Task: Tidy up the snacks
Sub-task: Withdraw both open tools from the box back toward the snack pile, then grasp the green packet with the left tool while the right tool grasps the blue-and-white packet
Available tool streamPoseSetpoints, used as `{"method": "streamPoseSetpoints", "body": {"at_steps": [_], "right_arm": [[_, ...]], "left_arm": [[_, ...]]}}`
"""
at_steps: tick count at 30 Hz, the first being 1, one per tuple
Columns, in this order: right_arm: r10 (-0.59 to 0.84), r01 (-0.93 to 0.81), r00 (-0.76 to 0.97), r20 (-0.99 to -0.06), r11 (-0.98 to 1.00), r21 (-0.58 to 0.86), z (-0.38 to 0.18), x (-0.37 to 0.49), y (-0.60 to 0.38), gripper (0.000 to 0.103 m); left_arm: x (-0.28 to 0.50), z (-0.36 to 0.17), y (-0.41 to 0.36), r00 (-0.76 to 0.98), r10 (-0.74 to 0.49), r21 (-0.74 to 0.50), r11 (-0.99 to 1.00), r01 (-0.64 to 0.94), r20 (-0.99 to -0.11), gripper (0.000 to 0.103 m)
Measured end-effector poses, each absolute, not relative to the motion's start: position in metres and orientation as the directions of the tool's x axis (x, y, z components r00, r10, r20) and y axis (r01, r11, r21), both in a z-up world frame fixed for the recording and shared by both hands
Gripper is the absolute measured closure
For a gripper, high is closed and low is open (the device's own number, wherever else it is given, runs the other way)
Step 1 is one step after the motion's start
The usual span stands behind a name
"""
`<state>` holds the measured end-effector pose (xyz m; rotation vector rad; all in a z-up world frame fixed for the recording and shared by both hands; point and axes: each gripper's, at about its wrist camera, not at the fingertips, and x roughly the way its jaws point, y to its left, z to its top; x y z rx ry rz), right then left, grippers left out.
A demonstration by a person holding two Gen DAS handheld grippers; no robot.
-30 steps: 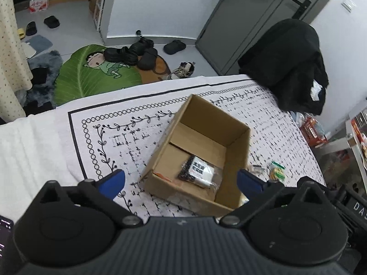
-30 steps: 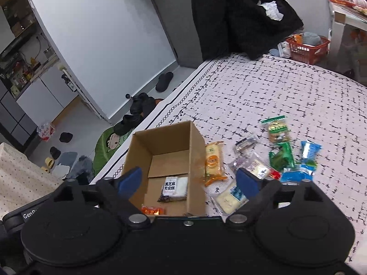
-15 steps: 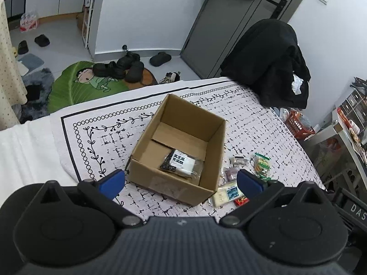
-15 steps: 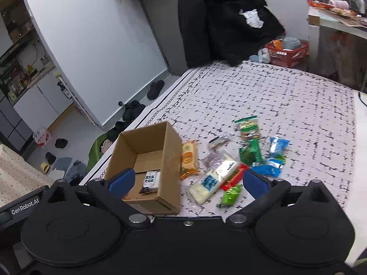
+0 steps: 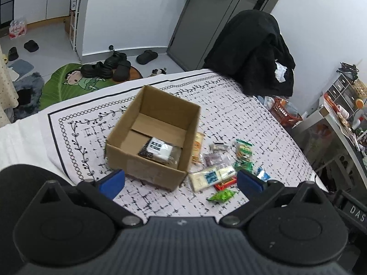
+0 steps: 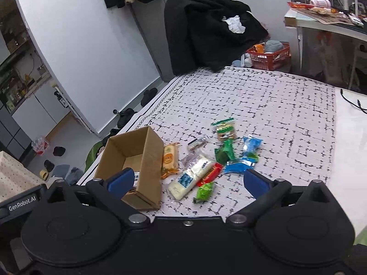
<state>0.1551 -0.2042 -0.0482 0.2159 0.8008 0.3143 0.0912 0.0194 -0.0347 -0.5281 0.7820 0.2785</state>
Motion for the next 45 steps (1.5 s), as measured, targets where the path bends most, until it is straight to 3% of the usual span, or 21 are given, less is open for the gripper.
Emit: {"method": "streamPoseSetpoints", "body": {"at_steps": [20, 26, 33, 45], "right_arm": [[0.344, -0.057, 0.652, -0.676, 0.911, 0.408, -0.082, 0.165, -0.278, 0.001], [0.357, -0.025, 0.64, -0.68, 0.895, 0.446, -0.097, 0.178, -0.287, 0.007], [0.391, -0.002, 0.618, -0.682, 0.868, 0.496, -0.114, 0.196, -0.294, 0.021], [0.445, 0.035, 0.547, -0.709, 0.834, 0.55, -0.147, 0.226, -0.294, 0.03]], "left_arm": [[0.109, -0.051, -0.028, 0.672, 0.016, -0.365, 0.83, -0.421, -0.74, 0.001], [0.122, -0.063, -0.041, 0.672, 0.0, -0.369, 0.836, -0.406, -0.74, 0.003], [0.14, -0.08, -0.056, 0.653, -0.023, -0.365, 0.844, -0.394, -0.757, 0.016], [0.176, -0.119, -0.075, 0.585, -0.043, -0.331, 0.857, -0.394, -0.81, 0.035]]}}
